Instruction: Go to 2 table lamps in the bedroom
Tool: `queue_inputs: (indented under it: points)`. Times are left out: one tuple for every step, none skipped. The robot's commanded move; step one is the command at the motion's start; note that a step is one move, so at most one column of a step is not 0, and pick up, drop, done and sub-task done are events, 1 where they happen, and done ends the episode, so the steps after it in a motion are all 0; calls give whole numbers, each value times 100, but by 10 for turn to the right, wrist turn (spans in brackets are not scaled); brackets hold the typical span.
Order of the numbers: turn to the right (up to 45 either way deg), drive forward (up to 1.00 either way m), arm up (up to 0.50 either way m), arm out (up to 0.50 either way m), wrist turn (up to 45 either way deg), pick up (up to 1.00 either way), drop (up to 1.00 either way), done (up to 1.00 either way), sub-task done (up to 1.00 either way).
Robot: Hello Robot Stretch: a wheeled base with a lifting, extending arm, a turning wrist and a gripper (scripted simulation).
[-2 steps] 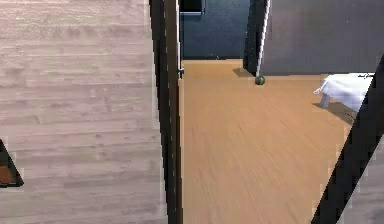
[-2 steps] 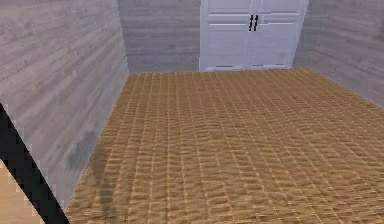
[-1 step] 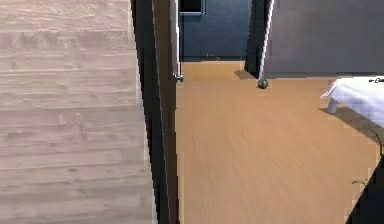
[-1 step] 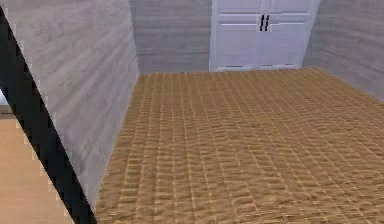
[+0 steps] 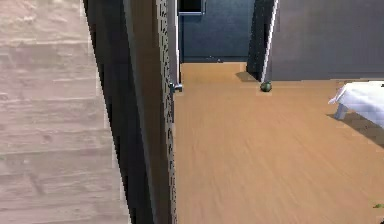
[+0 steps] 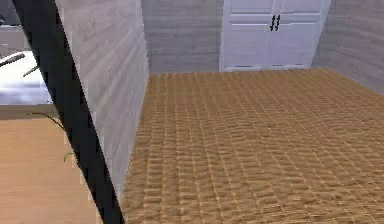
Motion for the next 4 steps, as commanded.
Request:
queue_inputs:
  points:
    - [450, 0, 0, 0, 0, 0, 0, 0, 0]
    - [450, 0, 0, 0, 0, 0, 0, 0, 0]
    - [450, 0, 0, 0, 0, 0, 0, 0, 0]
    - [390, 0, 0, 0, 0, 0, 0, 0, 0]
